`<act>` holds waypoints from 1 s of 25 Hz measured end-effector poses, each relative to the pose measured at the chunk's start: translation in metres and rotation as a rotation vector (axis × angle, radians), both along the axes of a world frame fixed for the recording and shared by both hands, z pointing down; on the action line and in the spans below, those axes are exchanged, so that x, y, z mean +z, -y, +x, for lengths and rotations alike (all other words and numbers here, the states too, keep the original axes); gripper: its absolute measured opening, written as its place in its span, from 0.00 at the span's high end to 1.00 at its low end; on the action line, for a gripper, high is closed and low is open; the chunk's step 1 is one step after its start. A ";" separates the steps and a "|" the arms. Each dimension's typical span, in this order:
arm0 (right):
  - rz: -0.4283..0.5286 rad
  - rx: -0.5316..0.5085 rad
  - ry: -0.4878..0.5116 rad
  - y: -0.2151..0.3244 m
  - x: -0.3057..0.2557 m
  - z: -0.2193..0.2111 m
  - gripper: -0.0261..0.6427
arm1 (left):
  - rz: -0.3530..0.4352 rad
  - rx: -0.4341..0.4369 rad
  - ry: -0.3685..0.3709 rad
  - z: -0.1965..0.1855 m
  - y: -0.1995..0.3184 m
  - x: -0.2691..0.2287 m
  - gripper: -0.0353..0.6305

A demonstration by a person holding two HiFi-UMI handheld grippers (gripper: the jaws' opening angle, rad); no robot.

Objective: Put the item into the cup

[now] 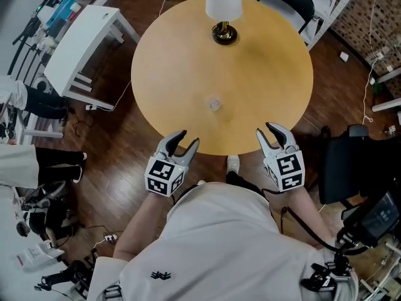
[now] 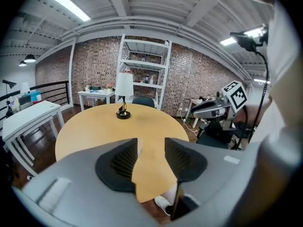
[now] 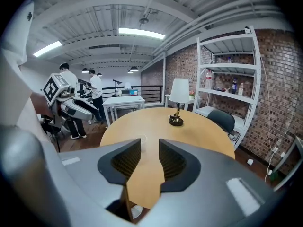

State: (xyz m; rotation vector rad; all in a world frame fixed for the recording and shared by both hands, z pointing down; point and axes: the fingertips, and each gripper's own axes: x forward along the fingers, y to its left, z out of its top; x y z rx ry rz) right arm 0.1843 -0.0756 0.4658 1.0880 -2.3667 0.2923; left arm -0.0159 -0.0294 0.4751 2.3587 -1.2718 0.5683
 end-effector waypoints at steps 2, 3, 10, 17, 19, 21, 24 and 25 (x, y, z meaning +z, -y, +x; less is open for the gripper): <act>0.017 0.026 0.011 -0.020 -0.012 0.003 0.78 | 0.025 0.018 -0.010 0.002 -0.014 -0.008 0.70; 0.025 0.036 0.014 -0.030 -0.019 0.002 0.78 | 0.038 0.026 -0.017 0.001 -0.022 -0.012 0.70; 0.057 0.066 0.010 -0.112 -0.035 -0.037 0.78 | 0.054 0.025 -0.055 -0.043 -0.101 -0.018 0.70; 0.047 0.092 -0.016 -0.180 -0.030 -0.059 0.79 | 0.055 0.027 -0.074 -0.076 -0.156 -0.010 0.70; 0.047 0.092 -0.021 -0.192 -0.028 -0.067 0.79 | 0.057 0.029 -0.077 -0.083 -0.167 -0.008 0.70; 0.050 0.090 -0.023 -0.199 -0.027 -0.073 0.80 | 0.057 0.032 -0.078 -0.088 -0.176 -0.007 0.70; 0.053 0.085 -0.026 -0.206 -0.028 -0.076 0.81 | 0.060 0.033 -0.079 -0.089 -0.185 -0.008 0.70; 0.054 0.084 -0.027 -0.208 -0.028 -0.076 0.81 | 0.064 0.033 -0.079 -0.089 -0.186 -0.008 0.70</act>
